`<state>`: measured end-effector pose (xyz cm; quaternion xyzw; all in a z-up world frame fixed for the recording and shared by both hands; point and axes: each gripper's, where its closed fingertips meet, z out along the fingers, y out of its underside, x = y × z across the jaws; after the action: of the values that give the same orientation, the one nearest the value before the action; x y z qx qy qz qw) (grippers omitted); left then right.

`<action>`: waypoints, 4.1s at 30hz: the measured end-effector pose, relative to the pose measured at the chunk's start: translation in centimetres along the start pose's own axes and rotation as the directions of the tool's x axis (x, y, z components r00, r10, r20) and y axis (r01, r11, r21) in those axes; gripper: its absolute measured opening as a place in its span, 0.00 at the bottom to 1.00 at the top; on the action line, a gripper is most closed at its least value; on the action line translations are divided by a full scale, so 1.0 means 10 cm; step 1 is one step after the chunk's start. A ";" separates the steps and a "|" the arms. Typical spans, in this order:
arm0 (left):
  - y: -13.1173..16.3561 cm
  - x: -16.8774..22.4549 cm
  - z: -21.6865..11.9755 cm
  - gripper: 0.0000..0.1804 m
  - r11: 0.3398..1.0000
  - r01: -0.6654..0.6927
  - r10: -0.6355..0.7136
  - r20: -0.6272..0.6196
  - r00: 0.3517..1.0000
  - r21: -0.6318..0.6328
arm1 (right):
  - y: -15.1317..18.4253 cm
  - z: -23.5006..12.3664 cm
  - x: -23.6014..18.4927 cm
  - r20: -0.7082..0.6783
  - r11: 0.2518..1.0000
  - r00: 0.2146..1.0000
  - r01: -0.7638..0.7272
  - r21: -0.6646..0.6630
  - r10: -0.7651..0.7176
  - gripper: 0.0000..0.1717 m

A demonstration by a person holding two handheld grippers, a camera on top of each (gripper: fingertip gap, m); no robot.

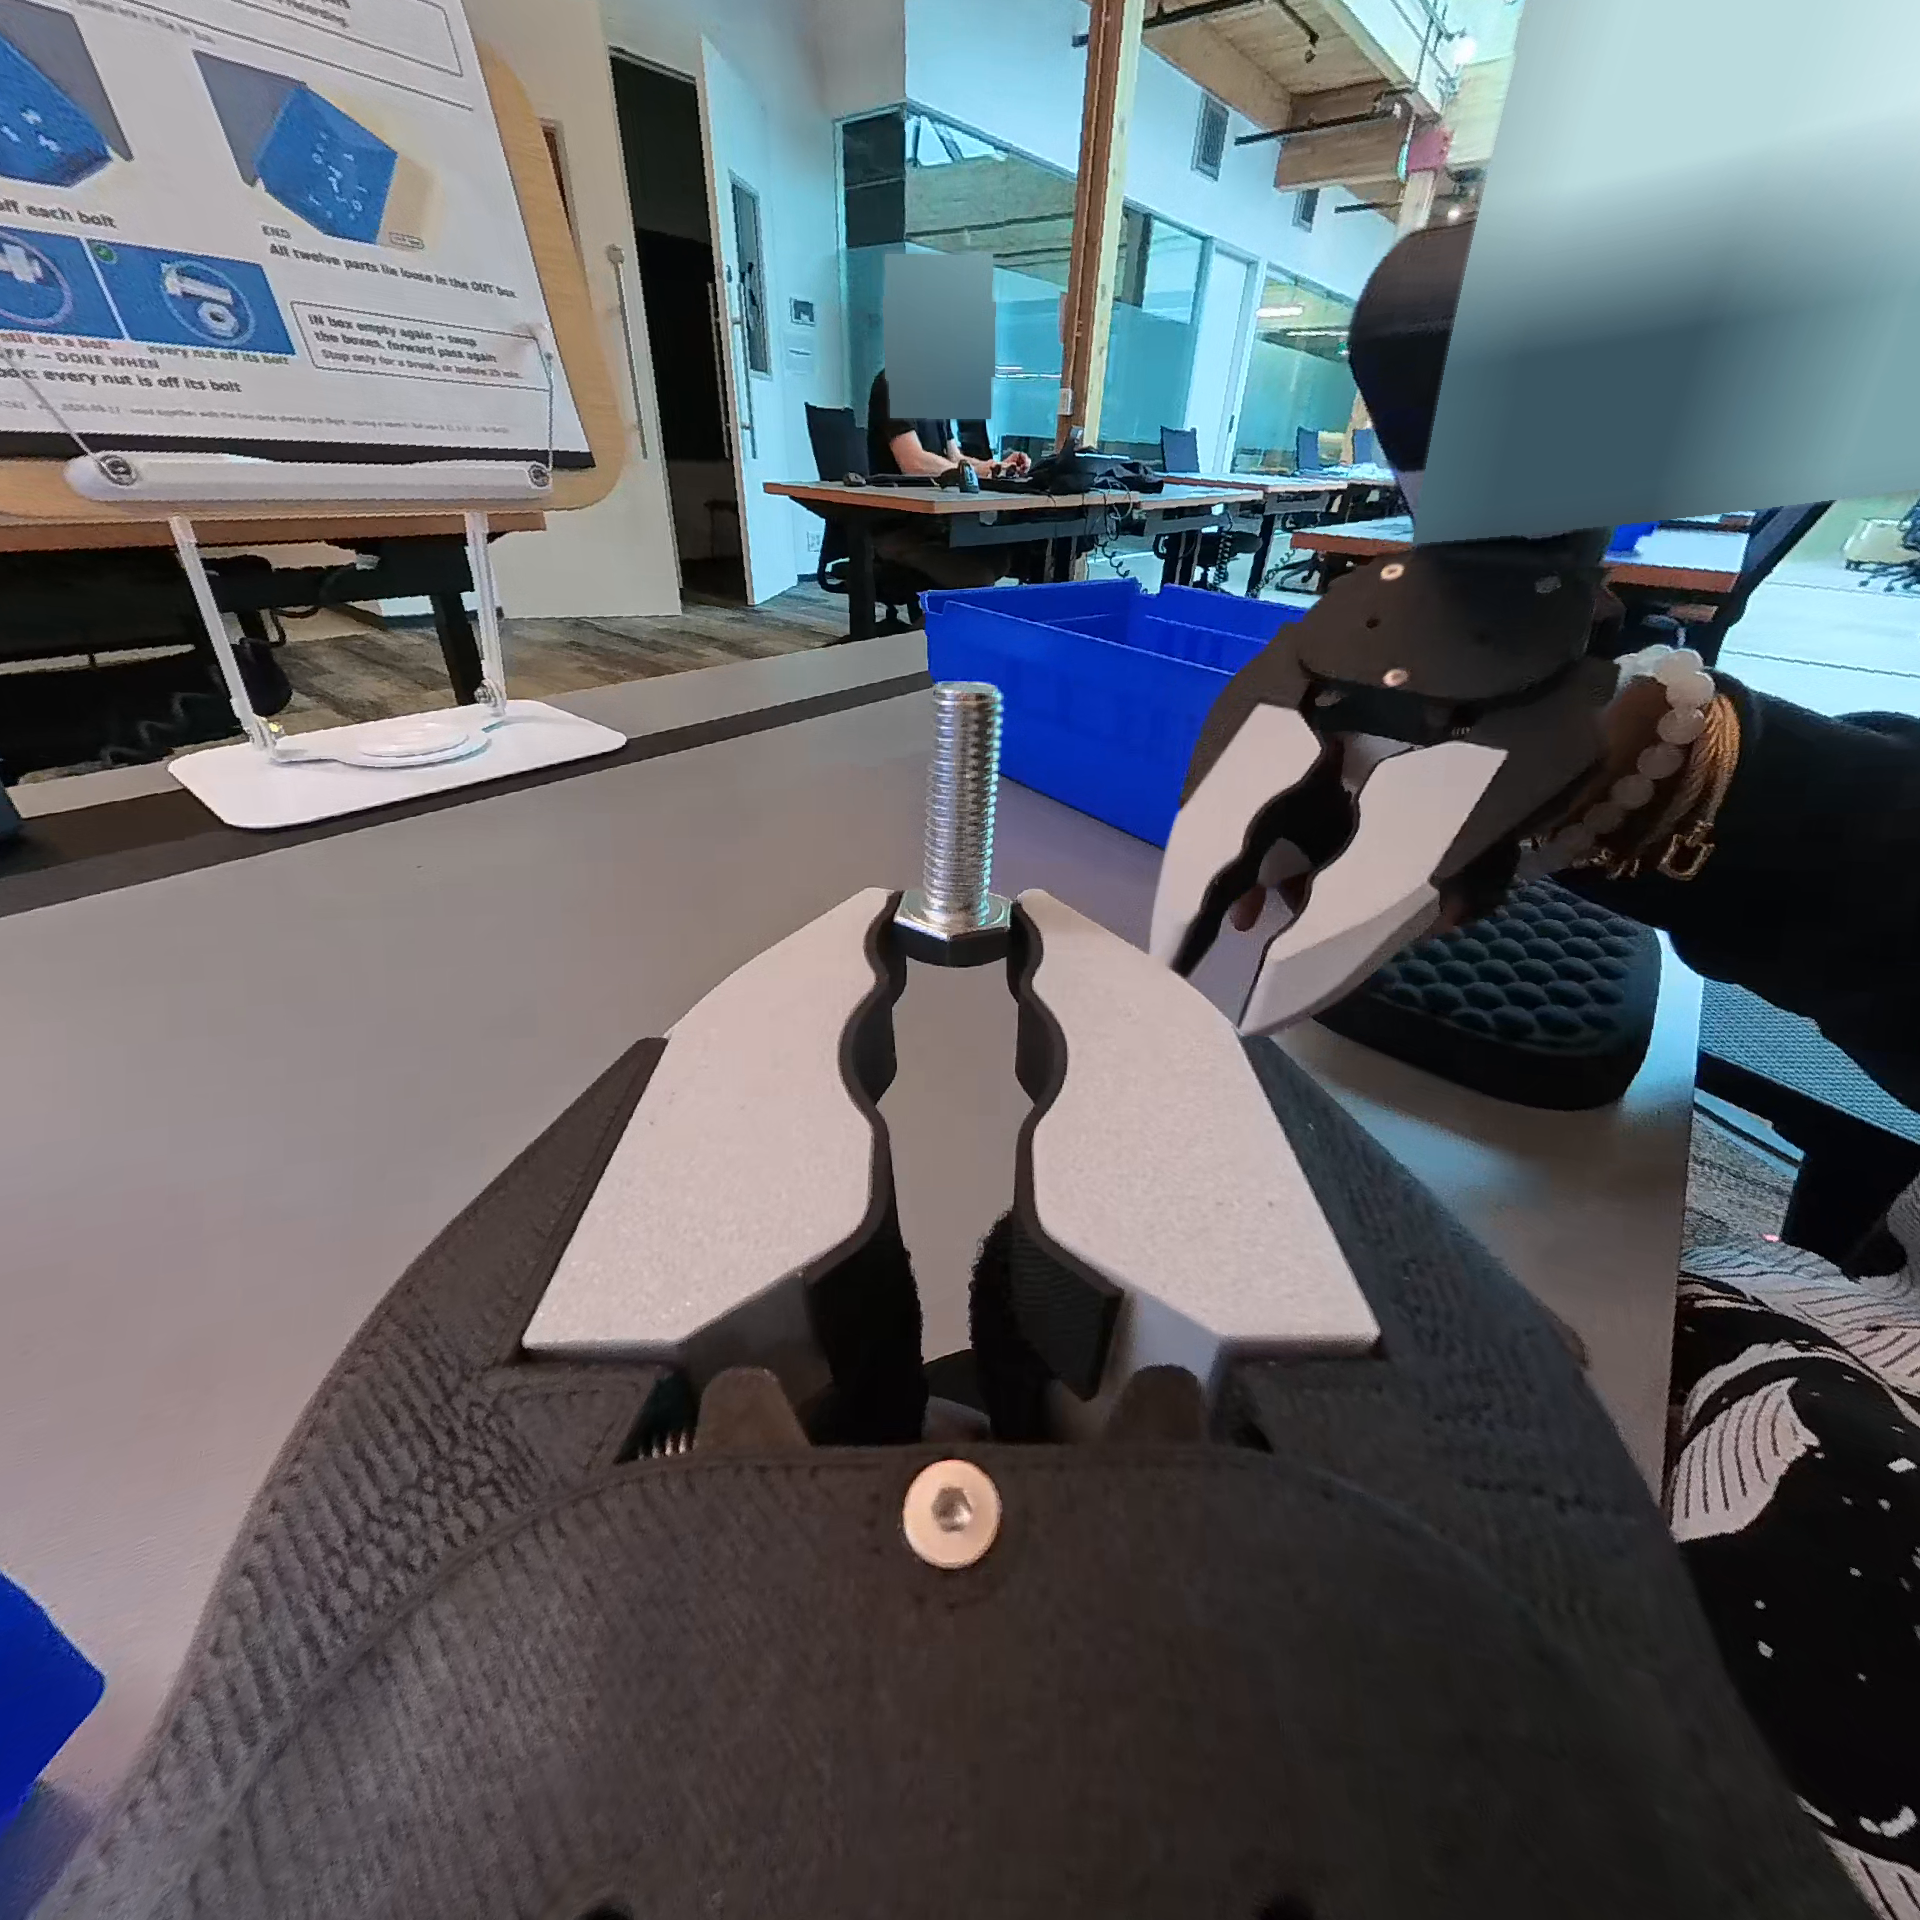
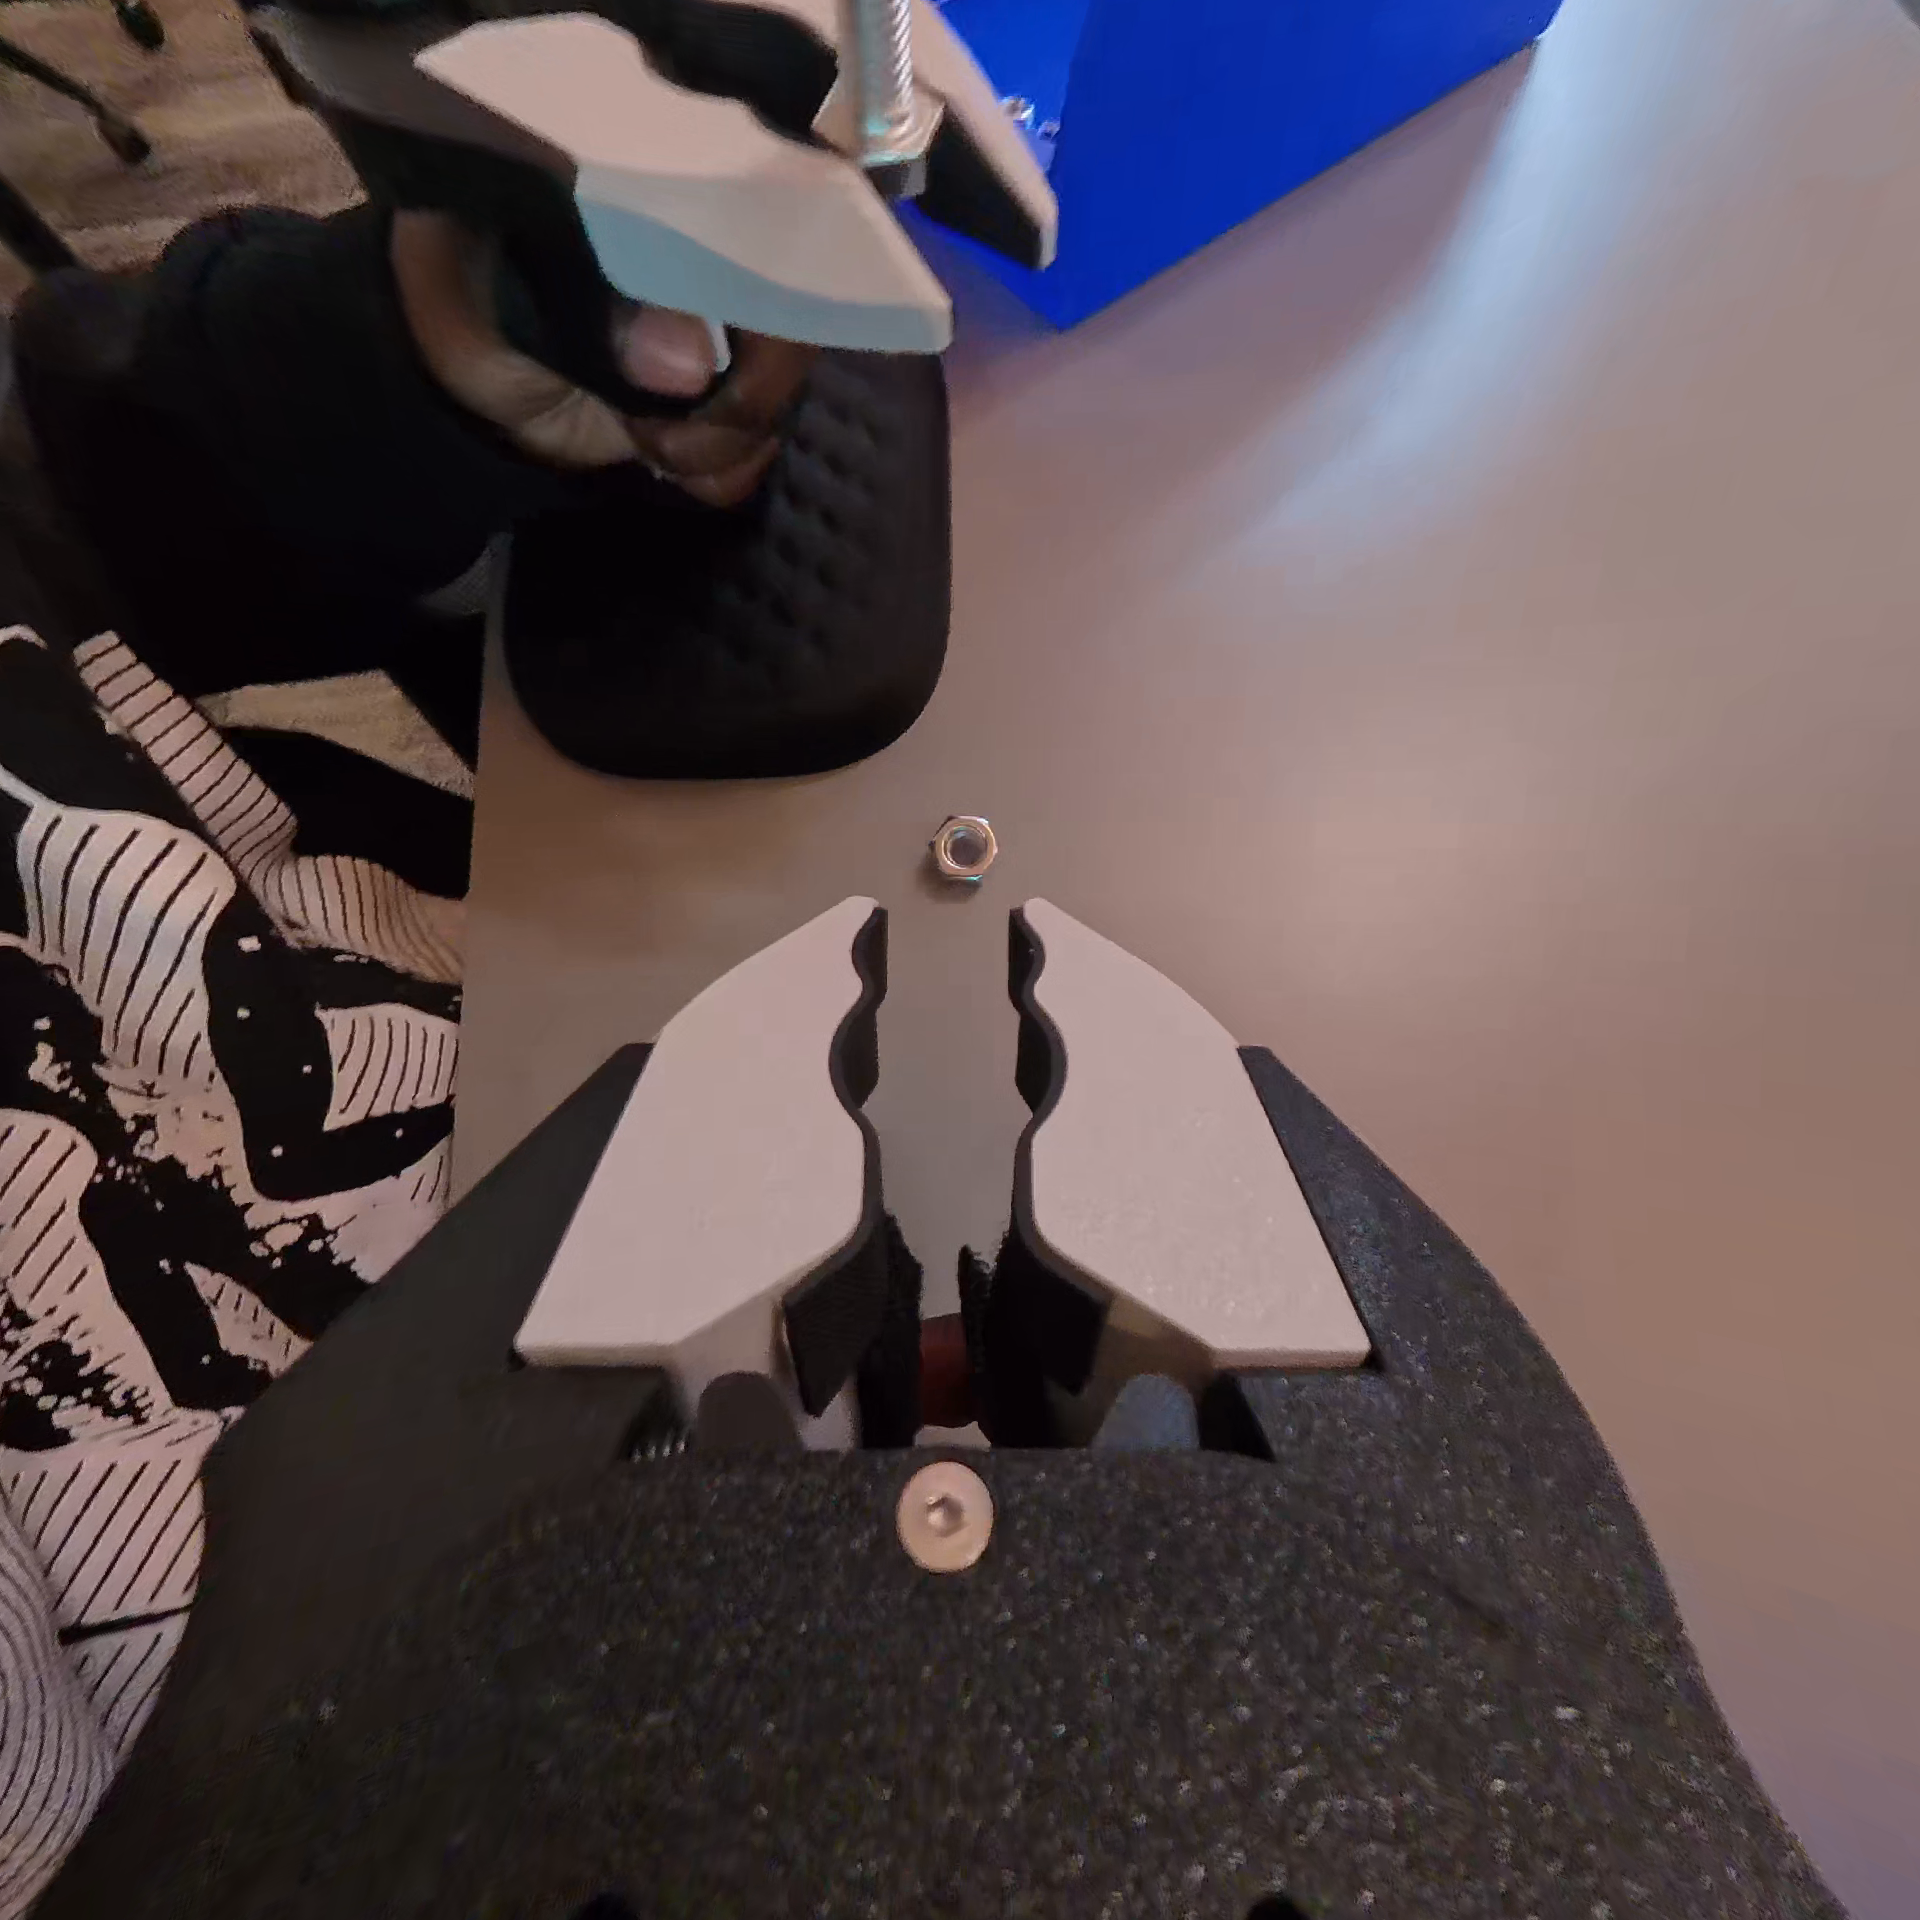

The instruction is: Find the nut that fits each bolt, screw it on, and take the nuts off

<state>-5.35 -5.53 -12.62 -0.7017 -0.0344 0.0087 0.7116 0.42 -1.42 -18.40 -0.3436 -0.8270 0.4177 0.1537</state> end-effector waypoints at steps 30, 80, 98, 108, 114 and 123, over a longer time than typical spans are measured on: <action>-0.09 -0.04 -0.11 0.10 0.990 0.095 -0.090 -0.055 0.994 0.102 | 0.17 0.55 -0.15 0.387 0.748 0.837 0.530 -0.398 -0.387 0.17; 0.05 1.33 -0.14 0.10 0.987 -0.013 -0.137 -0.889 0.437 -0.158 | -0.86 -0.92 -0.71 0.545 0.581 0.533 0.808 -0.101 -0.647 0.10; 0.01 1.54 -0.31 0.10 0.977 0.006 -0.215 -0.976 0.041 -0.215 | -0.74 -0.64 -0.92 0.695 0.386 0.274 0.923 0.005 -0.665 0.10; 0.01 1.55 -0.30 0.10 0.978 0.009 -0.207 -0.977 0.048 -0.207 | -0.73 -0.61 -0.92 0.704 0.398 0.273 0.917 0.014 -0.655 0.10; 0.00 1.53 -0.28 0.10 0.981 0.024 -0.194 -0.978 0.074 -0.192 | -0.75 -0.60 -0.89 0.705 0.423 0.306 0.906 -0.010 -0.640 0.10; 0.06 1.40 -0.02 0.10 0.976 0.006 -0.209 -0.929 0.305 -0.217 | -0.68 -0.60 -0.64 0.677 0.424 0.415 0.890 -0.166 -0.608 0.10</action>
<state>8.66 -4.82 -12.74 -0.6277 0.3414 -0.4547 0.5316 5.23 -5.19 -9.12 0.1853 -0.9729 0.1381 0.0053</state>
